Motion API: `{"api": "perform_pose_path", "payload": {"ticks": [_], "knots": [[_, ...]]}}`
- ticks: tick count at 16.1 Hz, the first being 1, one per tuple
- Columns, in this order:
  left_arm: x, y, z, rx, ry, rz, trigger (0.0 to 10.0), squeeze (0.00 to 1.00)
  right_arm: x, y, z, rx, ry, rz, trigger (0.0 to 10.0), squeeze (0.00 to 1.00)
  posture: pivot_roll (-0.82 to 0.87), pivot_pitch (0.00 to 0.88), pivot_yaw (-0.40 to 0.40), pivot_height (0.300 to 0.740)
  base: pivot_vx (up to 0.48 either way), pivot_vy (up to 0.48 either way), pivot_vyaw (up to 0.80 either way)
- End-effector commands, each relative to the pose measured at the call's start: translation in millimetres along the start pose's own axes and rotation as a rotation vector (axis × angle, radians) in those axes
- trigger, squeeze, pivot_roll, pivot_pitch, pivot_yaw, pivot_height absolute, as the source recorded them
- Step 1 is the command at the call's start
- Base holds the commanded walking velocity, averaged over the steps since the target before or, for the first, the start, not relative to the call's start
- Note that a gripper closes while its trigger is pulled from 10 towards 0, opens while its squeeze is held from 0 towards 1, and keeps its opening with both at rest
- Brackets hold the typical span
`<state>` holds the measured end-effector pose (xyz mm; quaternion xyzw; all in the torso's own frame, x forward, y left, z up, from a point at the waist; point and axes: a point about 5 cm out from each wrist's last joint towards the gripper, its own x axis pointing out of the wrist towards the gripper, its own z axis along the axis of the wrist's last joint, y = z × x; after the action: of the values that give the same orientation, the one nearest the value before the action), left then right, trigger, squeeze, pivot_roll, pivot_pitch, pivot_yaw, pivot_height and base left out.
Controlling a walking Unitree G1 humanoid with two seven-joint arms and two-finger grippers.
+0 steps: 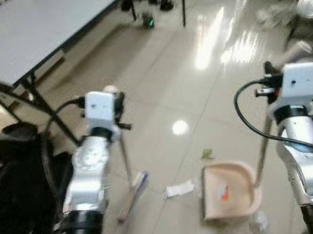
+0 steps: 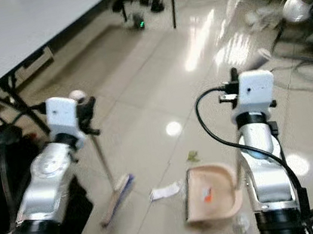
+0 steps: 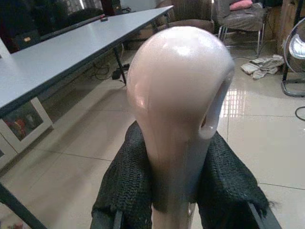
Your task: Sweep floor
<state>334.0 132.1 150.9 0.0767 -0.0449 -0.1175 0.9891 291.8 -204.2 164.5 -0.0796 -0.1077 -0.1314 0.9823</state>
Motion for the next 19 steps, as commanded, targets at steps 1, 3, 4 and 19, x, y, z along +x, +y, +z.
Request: {"api": "perform_pose_path", "payload": {"ticks": [1, 3, 4, 19], "knots": [[2.9, -2.2, 7, 0.026, -0.038, -0.001, 10.0, 0.00, 1.6, -2.2, 1, 0.002, -0.022, -0.016, 10.0, 0.00, 0.02, 0.235, 0.113, 0.740, 0.000, 0.000, 0.00], [7.8, -15.4, 12, 0.005, -0.083, -0.041, 10.0, 0.00, 3.0, -9.3, -8, -0.051, -0.032, -0.034, 10.0, 0.00, 0.03, 0.300, 0.138, 0.740, 0.000, 0.000, 0.00], [13.7, -18.2, 14, 0.000, -0.105, -0.040, 10.0, 0.00, 7.5, -14.2, -11, -0.088, -0.061, -0.040, 10.0, 0.00, 0.03, 0.319, 0.143, 0.740, 0.000, 0.000, 0.00], [38.6, -23.2, 29, 0.010, -0.215, 0.037, 10.0, 0.00, 11.2, 36.9, -20, -0.125, -0.329, 0.131, 10.0, 0.00, 0.14, 0.418, 0.118, 0.740, 0.000, 0.000, 0.00]]}}
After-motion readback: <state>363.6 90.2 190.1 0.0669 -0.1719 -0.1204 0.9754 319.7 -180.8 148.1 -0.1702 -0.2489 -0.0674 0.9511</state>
